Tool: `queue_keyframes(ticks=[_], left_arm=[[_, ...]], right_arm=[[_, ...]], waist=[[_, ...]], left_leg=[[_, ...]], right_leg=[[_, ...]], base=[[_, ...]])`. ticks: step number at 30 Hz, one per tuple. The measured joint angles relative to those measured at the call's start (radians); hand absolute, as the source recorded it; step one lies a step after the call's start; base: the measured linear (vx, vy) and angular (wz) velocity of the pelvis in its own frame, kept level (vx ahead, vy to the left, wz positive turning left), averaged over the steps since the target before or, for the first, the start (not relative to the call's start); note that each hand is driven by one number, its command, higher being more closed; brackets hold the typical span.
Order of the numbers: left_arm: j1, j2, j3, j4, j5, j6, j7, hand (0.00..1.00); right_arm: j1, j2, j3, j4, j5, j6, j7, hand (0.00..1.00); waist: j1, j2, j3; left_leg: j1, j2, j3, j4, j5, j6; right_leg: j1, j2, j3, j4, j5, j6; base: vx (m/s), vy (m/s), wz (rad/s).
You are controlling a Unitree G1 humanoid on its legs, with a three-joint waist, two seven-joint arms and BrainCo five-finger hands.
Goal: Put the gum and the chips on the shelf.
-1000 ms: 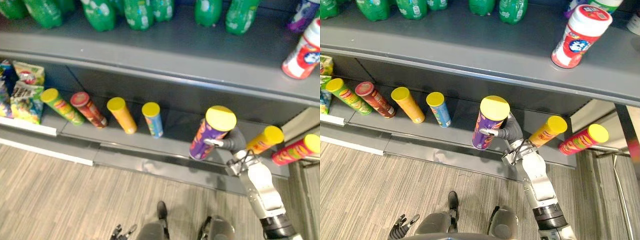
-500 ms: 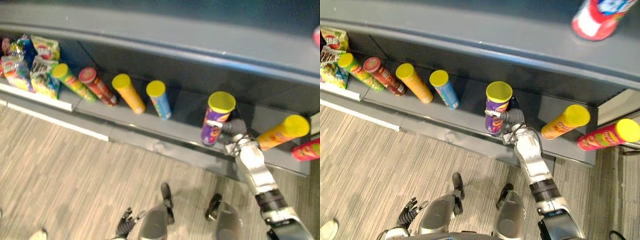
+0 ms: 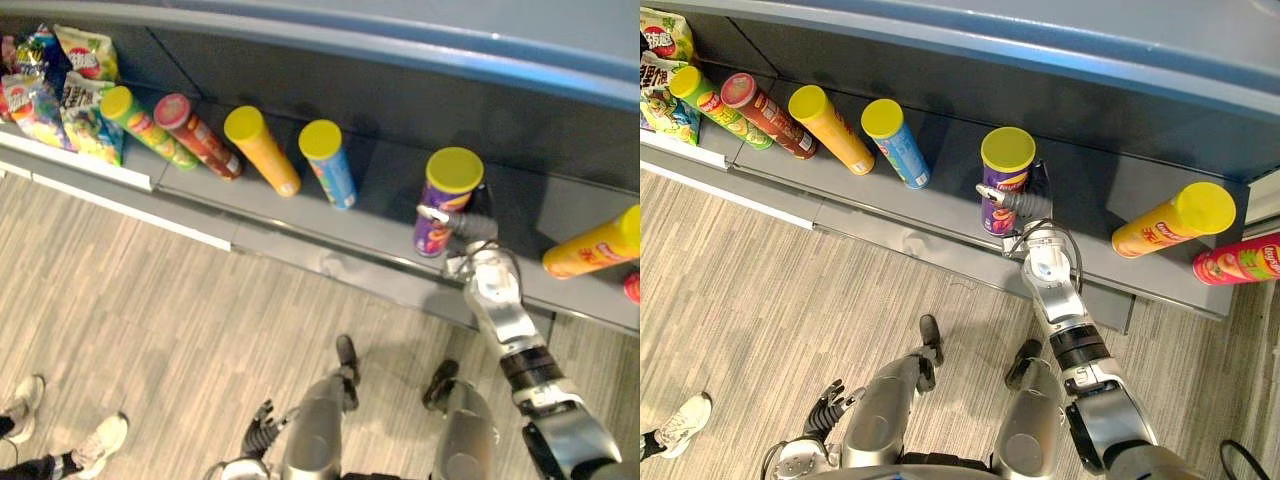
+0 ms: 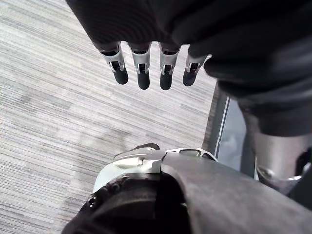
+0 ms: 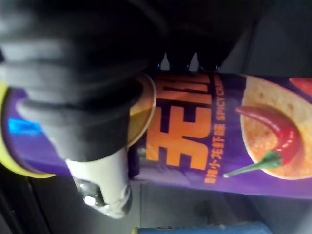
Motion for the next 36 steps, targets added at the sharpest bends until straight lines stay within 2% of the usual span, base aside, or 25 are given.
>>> queue_keyframes(ticks=[3, 7, 11, 19, 26, 31, 33, 34, 36], left_arm=[[-0.010, 0.000, -0.010, 0.002, -0.001, -0.001, 0.002, 0.00], [-0.034, 0.000, -0.039, 0.004, -0.037, -0.005, 0.018, 0.00], [-0.048, -0.005, -0.042, 0.006, -0.039, -0.006, 0.024, 0.00], [-0.069, -0.008, -0.052, 0.023, -0.071, -0.006, 0.037, 0.00], [-0.073, -0.009, -0.053, 0.032, -0.076, -0.008, 0.039, 0.00], [-0.084, -0.016, -0.056, 0.042, -0.076, -0.008, 0.040, 0.00], [-0.089, -0.016, -0.058, 0.042, -0.077, -0.008, 0.040, 0.00], [-0.093, -0.016, -0.058, 0.042, -0.077, -0.008, 0.040, 0.00], [-0.093, -0.017, -0.058, 0.042, -0.078, -0.008, 0.040, 0.00]], right_arm=[[-0.045, 0.000, -0.011, 0.039, -0.015, -0.023, -0.050, 1.00], [-0.103, -0.017, -0.033, 0.090, -0.029, -0.057, -0.125, 1.00], [-0.134, -0.020, -0.052, 0.113, -0.033, -0.062, -0.161, 1.00], [-0.191, -0.018, -0.075, 0.175, -0.033, -0.097, -0.235, 1.00], [-0.197, -0.017, -0.090, 0.184, -0.035, -0.112, -0.244, 1.00], [-0.211, -0.019, -0.096, 0.222, -0.037, -0.170, -0.263, 1.00], [-0.213, -0.019, -0.098, 0.229, -0.047, -0.174, -0.265, 1.00], [-0.213, -0.020, -0.099, 0.240, -0.063, -0.184, -0.266, 0.00], [-0.217, -0.020, -0.098, 0.265, -0.069, -0.192, -0.266, 0.00]], waist=[[0.001, 0.013, 0.007], [0.023, 0.041, 0.021], [0.033, 0.056, 0.031], [0.048, 0.066, 0.037], [0.050, 0.067, 0.037], [0.050, 0.076, 0.041], [0.054, 0.076, 0.041], [0.056, 0.076, 0.041], [0.056, 0.077, 0.041]], left_leg=[[-0.040, 0.008, -0.001, 0.045, -0.014, 0.005], [-0.097, 0.023, -0.006, 0.125, -0.048, 0.011], [-0.152, 0.033, -0.017, 0.192, -0.075, 0.016], [-0.210, 0.035, -0.025, 0.227, -0.082, 0.021], [-0.214, 0.050, -0.021, 0.238, -0.086, 0.026], [-0.214, 0.058, -0.019, 0.239, -0.086, 0.025], [-0.215, 0.065, -0.018, 0.239, -0.087, 0.024], [-0.214, 0.068, -0.018, 0.240, -0.087, 0.023], [-0.214, 0.069, -0.018, 0.241, -0.088, 0.022]], right_leg=[[-0.031, -0.003, 0.005, 0.017, -0.001, -0.002], [-0.068, -0.007, 0.012, 0.050, -0.005, -0.008], [-0.103, -0.012, 0.012, 0.080, -0.009, -0.013], [-0.148, -0.018, 0.011, 0.094, -0.009, -0.014], [-0.151, -0.001, 0.016, 0.078, -0.001, -0.021], [-0.148, 0.010, 0.017, 0.068, 0.002, -0.023], [-0.146, 0.018, 0.016, 0.061, 0.004, -0.025], [-0.146, 0.020, 0.016, 0.061, 0.004, -0.025], [-0.146, 0.021, 0.016, 0.060, 0.004, -0.025]], base=[[0.00, 0.000, 0.00], [-0.01, -0.005, -0.01], [-0.04, -0.017, 0.02], [-0.03, -0.029, 0.03], [0.01, -0.053, -0.07], [0.03, -0.054, -0.04], [0.03, -0.054, -0.06], [0.03, -0.064, -0.04], [0.02, -0.045, -0.02]])
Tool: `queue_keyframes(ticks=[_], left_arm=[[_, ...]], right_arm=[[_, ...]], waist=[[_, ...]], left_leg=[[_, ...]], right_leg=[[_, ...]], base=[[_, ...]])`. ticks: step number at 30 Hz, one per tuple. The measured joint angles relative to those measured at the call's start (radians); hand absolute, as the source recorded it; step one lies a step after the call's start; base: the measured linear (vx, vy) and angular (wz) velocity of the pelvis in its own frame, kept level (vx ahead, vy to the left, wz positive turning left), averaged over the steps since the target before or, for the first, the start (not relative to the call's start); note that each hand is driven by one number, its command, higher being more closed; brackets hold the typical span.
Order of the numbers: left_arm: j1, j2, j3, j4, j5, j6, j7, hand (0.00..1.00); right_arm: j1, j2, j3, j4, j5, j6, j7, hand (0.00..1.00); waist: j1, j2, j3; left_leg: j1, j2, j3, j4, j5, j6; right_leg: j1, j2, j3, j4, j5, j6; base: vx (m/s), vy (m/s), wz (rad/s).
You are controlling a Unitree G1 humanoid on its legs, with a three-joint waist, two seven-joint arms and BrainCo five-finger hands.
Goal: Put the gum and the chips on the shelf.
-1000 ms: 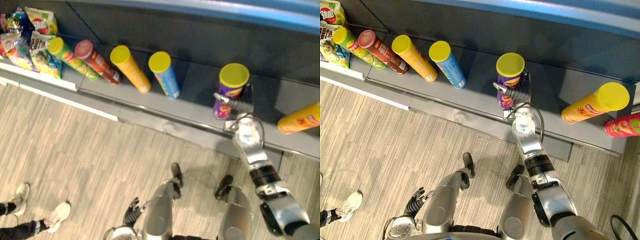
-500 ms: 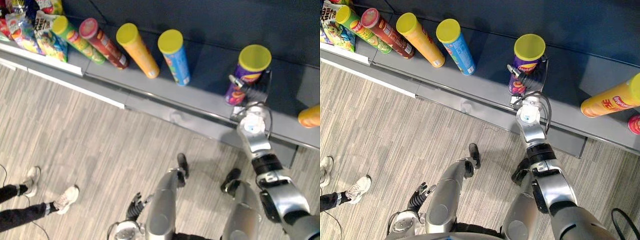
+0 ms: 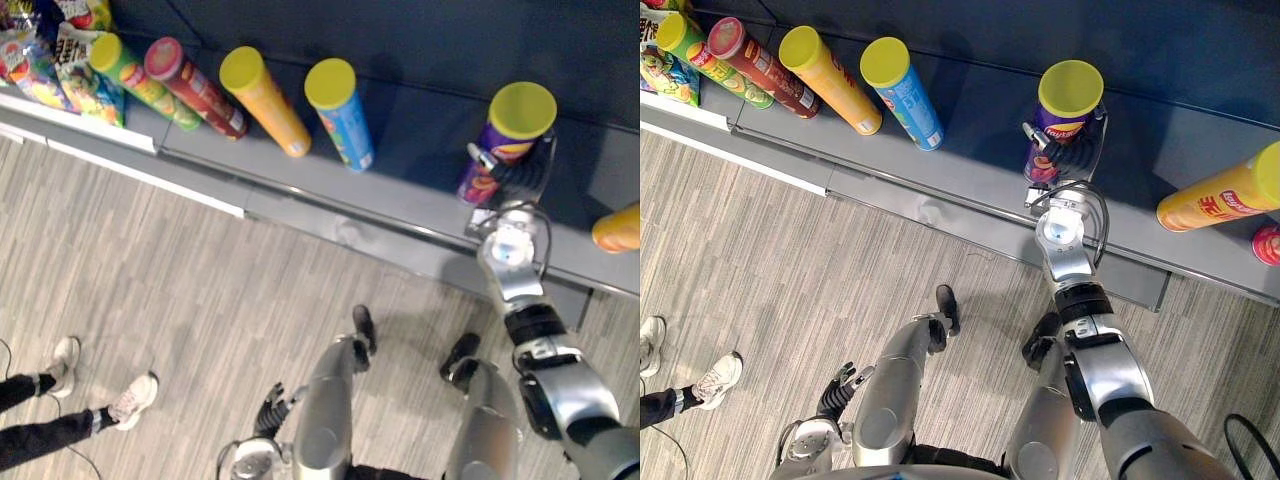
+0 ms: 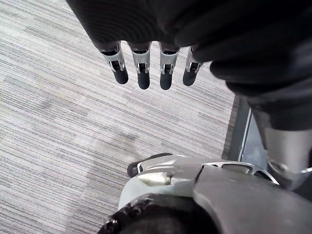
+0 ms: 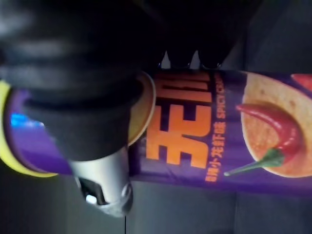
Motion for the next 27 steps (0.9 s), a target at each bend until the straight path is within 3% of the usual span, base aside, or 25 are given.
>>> queue_keyframes(ticks=[12, 20, 24, 27], left_arm=[[-0.003, -0.001, 0.010, -0.001, 0.001, -0.002, 0.003, 0.00], [-0.002, -0.003, 0.022, -0.002, 0.005, 0.002, 0.012, 0.00], [-0.002, -0.004, 0.049, -0.005, 0.012, 0.002, 0.013, 0.00], [0.017, 0.000, 0.072, -0.014, 0.015, 0.002, 0.013, 0.00]], right_arm=[[0.019, -0.003, -0.001, 0.038, 0.000, 0.002, 0.025, 0.00], [0.153, 0.000, -0.001, -0.021, 0.001, 0.024, 0.068, 0.00], [0.261, 0.001, -0.005, -0.064, 0.000, 0.058, 0.077, 0.00], [0.357, 0.016, -0.036, -0.108, -0.001, 0.068, 0.079, 0.00]], waist=[[0.001, 0.000, 0.000], [-0.014, -0.004, 0.002], [-0.021, -0.023, 0.007], [-0.038, -0.061, -0.002]], left_leg=[[0.005, 0.030, 0.006, 0.015, -0.009, -0.006], [0.115, 0.042, 0.053, -0.049, -0.010, -0.014], [0.190, 0.042, 0.081, -0.100, -0.004, -0.019], [0.253, 0.036, 0.104, -0.149, 0.003, -0.023]], right_leg=[[0.012, 0.033, 0.005, -0.022, 0.009, -0.008], [0.095, 0.071, 0.032, -0.110, 0.039, 0.001], [0.163, 0.093, 0.040, -0.183, 0.068, 0.005], [0.223, 0.106, 0.047, -0.246, 0.093, 0.015]], base=[[0.02, -0.040, -0.06], [0.03, -0.018, -0.18], [0.07, 0.012, -0.18], [0.10, 0.030, -0.15]])
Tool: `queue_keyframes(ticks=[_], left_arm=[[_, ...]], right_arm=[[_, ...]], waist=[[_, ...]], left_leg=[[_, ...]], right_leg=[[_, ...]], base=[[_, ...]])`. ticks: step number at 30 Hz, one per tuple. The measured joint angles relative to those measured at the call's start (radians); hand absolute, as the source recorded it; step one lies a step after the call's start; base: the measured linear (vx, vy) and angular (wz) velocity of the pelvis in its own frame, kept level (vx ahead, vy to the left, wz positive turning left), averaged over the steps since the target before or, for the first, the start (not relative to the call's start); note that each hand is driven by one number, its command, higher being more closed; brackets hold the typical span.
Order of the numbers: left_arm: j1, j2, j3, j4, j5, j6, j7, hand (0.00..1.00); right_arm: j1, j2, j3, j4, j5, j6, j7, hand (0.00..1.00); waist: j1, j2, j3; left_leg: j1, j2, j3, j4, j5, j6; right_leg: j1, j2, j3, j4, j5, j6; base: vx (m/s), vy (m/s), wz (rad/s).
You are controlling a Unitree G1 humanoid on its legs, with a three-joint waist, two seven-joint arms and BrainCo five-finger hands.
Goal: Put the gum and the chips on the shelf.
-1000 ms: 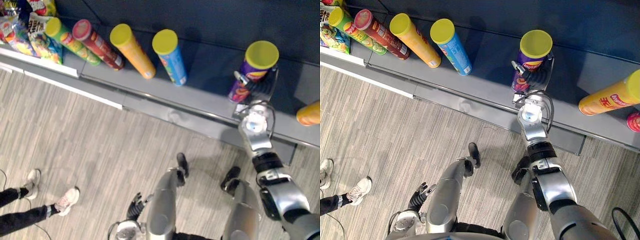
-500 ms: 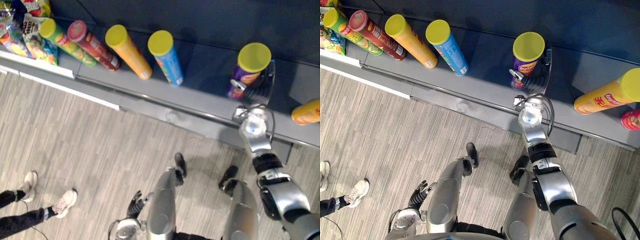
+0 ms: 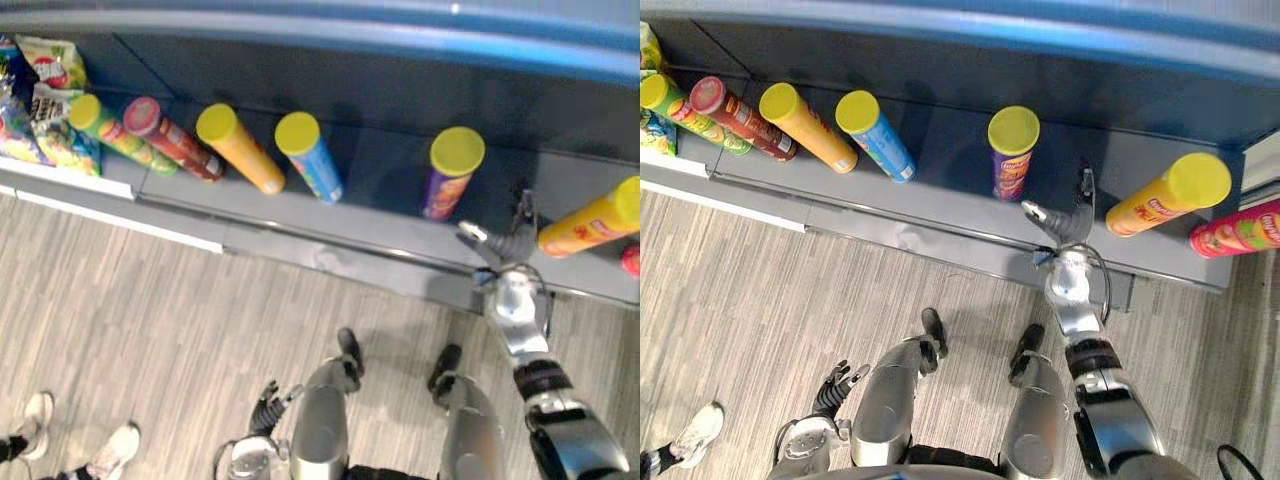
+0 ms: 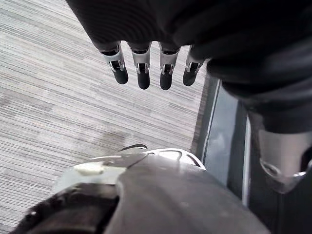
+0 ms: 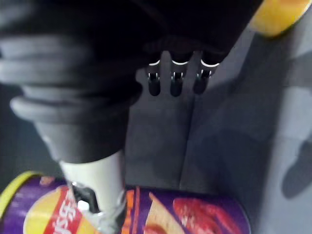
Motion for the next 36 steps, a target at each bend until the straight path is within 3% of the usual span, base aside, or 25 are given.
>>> queue_keyframes(ticks=[4, 10, 12, 14, 21, 29, 36], left_arm=[[0.046, 0.014, 0.050, 0.016, 0.006, 0.011, -0.020, 0.00], [0.081, -0.003, 0.116, 0.052, 0.010, 0.035, -0.059, 0.00], [0.090, -0.011, 0.134, 0.054, 0.013, 0.044, -0.067, 0.00], [0.103, -0.023, 0.152, 0.072, 0.027, 0.046, -0.067, 0.00], [0.113, -0.035, 0.185, 0.130, 0.013, 0.052, -0.069, 0.00], [0.124, -0.059, 0.236, 0.172, -0.062, 0.073, -0.092, 0.00], [0.115, -0.071, 0.268, 0.240, -0.145, 0.071, -0.094, 0.00]], right_arm=[[0.196, 0.029, -0.047, -0.066, 0.000, -0.001, 0.044, 0.00], [0.422, 0.059, -0.052, -0.152, 0.000, 0.002, 0.178, 0.00], [0.454, 0.068, -0.053, -0.156, 0.001, 0.008, 0.206, 0.00], [0.515, 0.097, -0.063, -0.172, 0.010, 0.043, 0.242, 0.00], [0.643, 0.187, -0.115, -0.125, 0.019, 0.140, 0.257, 0.00], [0.673, 0.228, -0.124, 0.062, 0.026, 0.238, 0.257, 0.00], [0.642, 0.239, -0.204, 0.374, 0.098, 0.336, 0.283, 0.00]], waist=[[-0.032, -0.072, -0.079], [-0.062, -0.112, -0.211], [-0.073, -0.115, -0.235], [-0.083, -0.116, -0.270], [-0.098, -0.127, -0.326], [-0.110, -0.130, -0.357], [-0.110, -0.120, -0.373]], left_leg=[[0.056, -0.018, 0.028, -0.067, 0.006, -0.006], [0.177, -0.048, 0.073, -0.174, 0.021, -0.018], [0.204, -0.055, 0.080, -0.204, 0.033, -0.022], [0.247, -0.064, 0.089, -0.255, 0.050, -0.028], [0.343, -0.081, 0.113, -0.358, 0.084, -0.037], [0.387, -0.096, 0.129, -0.395, 0.094, -0.035], [0.416, -0.096, 0.116, -0.397, 0.085, -0.046]], right_leg=[[0.051, 0.011, 0.009, -0.080, 0.027, 0.019], [0.133, 0.013, 0.031, -0.144, 0.035, 0.034], [0.148, 0.015, 0.033, -0.153, 0.035, 0.034], [0.175, 0.020, 0.035, -0.172, 0.037, 0.035], [0.221, 0.033, 0.047, -0.197, 0.037, 0.036], [0.263, 0.032, 0.052, -0.232, 0.044, 0.042], [0.314, 0.040, 0.042, -0.269, 0.049, 0.045]], base=[[0.14, 0.047, -0.12], [0.11, 0.020, -0.14], [0.04, -0.005, -0.10], [0.02, -0.007, -0.06], [0.00, -0.005, -0.08], [0.02, 0.012, -0.02], [0.03, -0.002, 0.02]])
